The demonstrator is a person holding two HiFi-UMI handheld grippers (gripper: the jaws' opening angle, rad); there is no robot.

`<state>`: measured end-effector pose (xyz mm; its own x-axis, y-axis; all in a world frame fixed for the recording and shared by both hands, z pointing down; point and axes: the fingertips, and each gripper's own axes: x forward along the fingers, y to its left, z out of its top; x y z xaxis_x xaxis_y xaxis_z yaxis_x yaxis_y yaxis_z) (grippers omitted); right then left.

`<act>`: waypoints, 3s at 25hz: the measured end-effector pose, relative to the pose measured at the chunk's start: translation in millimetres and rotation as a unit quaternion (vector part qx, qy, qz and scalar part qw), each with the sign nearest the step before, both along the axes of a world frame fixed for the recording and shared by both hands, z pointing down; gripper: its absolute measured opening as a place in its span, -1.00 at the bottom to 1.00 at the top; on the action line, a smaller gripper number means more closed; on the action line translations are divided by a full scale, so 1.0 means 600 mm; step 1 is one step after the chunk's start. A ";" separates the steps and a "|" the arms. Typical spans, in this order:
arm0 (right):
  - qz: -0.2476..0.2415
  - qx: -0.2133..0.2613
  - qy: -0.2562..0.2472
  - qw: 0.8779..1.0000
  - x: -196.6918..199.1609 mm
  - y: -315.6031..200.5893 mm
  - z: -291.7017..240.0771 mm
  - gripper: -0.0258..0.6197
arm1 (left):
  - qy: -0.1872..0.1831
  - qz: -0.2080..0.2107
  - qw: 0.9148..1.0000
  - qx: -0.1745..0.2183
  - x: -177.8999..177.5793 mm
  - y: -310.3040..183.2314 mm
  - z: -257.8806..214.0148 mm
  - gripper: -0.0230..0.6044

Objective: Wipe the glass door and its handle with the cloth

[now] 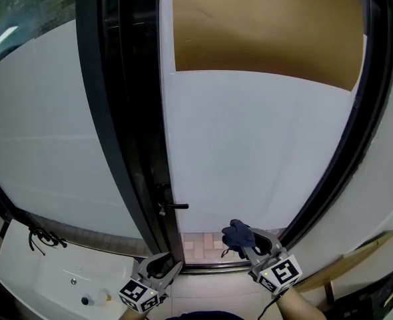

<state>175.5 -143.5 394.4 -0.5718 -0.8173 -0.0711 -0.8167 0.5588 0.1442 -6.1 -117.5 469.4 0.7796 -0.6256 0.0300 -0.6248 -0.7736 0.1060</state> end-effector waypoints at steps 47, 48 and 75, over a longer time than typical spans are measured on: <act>-0.032 0.289 0.589 0.754 -0.355 -0.363 -0.025 -0.72 | 0.021 -0.047 0.999 -0.007 -0.159 -0.028 0.017 -0.50; -0.026 0.285 0.593 0.753 -0.338 -0.366 -0.025 -0.72 | 0.021 -0.045 0.999 -0.008 -0.151 -0.028 0.017 -0.50; 0.098 0.174 0.586 0.785 0.111 -0.354 -0.035 -0.72 | 0.010 0.009 1.000 -0.008 0.008 -0.059 0.017 -0.50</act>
